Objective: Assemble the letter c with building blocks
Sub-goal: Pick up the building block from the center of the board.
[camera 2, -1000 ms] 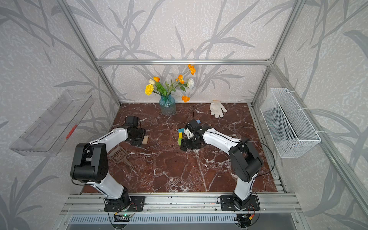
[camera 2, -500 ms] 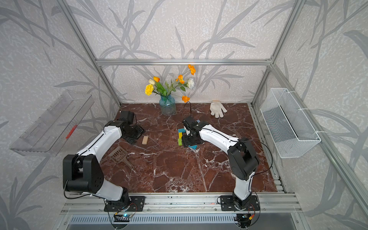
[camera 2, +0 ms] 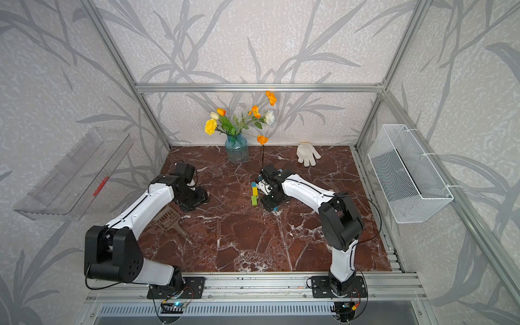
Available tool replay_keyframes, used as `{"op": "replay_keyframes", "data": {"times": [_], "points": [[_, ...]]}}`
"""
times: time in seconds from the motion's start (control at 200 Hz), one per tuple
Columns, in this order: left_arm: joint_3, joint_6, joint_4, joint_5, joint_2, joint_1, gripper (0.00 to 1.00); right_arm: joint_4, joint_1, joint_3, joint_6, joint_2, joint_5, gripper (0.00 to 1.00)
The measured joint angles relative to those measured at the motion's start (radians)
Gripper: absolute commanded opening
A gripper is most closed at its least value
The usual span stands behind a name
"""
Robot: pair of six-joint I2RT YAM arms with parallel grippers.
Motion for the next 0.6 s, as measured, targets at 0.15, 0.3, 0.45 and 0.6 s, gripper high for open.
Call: {"op": "replay_keyframes", "data": {"times": [0.15, 0.3, 0.45, 0.6], "points": [[-0.026, 0.031, 0.006, 0.014, -0.001, -0.011, 0.70, 0.013, -0.016, -0.010, -0.083, 0.019, -0.014, 0.63], [-0.047, 0.048, 0.009, 0.021, -0.001, -0.021, 0.70, 0.027, -0.016, -0.010, -0.152, 0.053, -0.011, 0.61], [-0.070, 0.052, 0.019, 0.031, -0.002, -0.031, 0.71, 0.040, -0.015, -0.008, -0.198, 0.120, -0.004, 0.58], [-0.087, 0.050, 0.032, 0.044, -0.010, -0.040, 0.71, 0.057, -0.014, 0.027, -0.224, 0.152, 0.016, 0.49]]}}
